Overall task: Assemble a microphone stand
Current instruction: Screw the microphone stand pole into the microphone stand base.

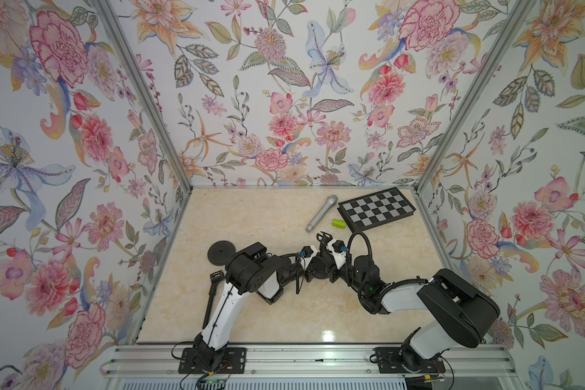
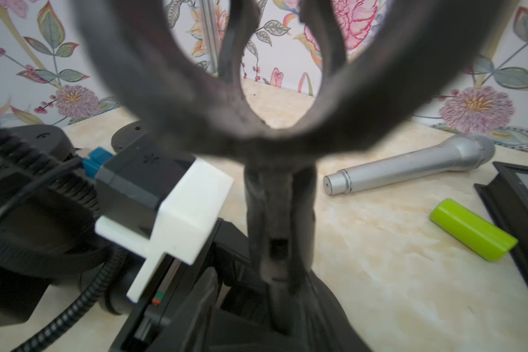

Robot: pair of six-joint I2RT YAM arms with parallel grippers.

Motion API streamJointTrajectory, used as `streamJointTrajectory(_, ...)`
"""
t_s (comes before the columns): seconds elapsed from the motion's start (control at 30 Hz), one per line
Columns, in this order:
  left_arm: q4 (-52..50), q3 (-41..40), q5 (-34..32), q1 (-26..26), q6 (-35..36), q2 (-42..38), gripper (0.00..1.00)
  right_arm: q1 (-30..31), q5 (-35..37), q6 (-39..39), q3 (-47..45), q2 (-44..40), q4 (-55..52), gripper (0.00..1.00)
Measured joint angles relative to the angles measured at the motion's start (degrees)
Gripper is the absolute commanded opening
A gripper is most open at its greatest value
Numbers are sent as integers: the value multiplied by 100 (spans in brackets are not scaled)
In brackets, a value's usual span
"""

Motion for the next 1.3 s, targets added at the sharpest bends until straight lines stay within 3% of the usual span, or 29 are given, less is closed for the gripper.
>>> streamJointTrajectory(0.13, 0, -7, 20, 2, 2, -4, 33, -608, -1410, -682, 365, -356, -1038, 49)
streamJointTrajectory(0.2, 0, -11, 24, 2, 7, -7, 33, -693, -1775, -992, 474, -485, -1379, 49)
streamJointTrajectory(0.37, -2, -11, 26, 2, 4, -9, 32, -1032, -2332, -1397, 586, -470, -1604, 50)
streamJointTrajectory(0.7, -2, -4, 50, 7, 4, -9, 30, -1388, -3108, -1504, 1349, 57, -1541, 49)
streamJointTrajectory(0.83, -2, -4, 50, 7, 4, -13, 31, -1399, -3386, -1451, 1449, 236, -1456, 40)
streamJointTrajectory(0.9, -2, -4, 50, 7, 4, -13, 31, -1399, -3405, -1346, 1449, 306, -1344, 26)
streamJointTrajectory(0.97, -2, -4, 46, 7, 7, -13, 31, -1399, -3357, -1169, 1427, 330, -1237, 2)
streamJointTrajectory(1.13, -2, -17, 9, 11, -4, -17, 33, -1220, -2625, -651, 977, 247, -476, 0)
streamJointTrajectory(1.23, -2, -33, -11, 11, -4, -20, 33, -654, -1117, -302, 411, 33, 236, 0)
streamJointTrajectory(1.3, -2, -52, -20, 11, -4, -26, 33, -48, 334, -85, 192, -42, 520, 0)
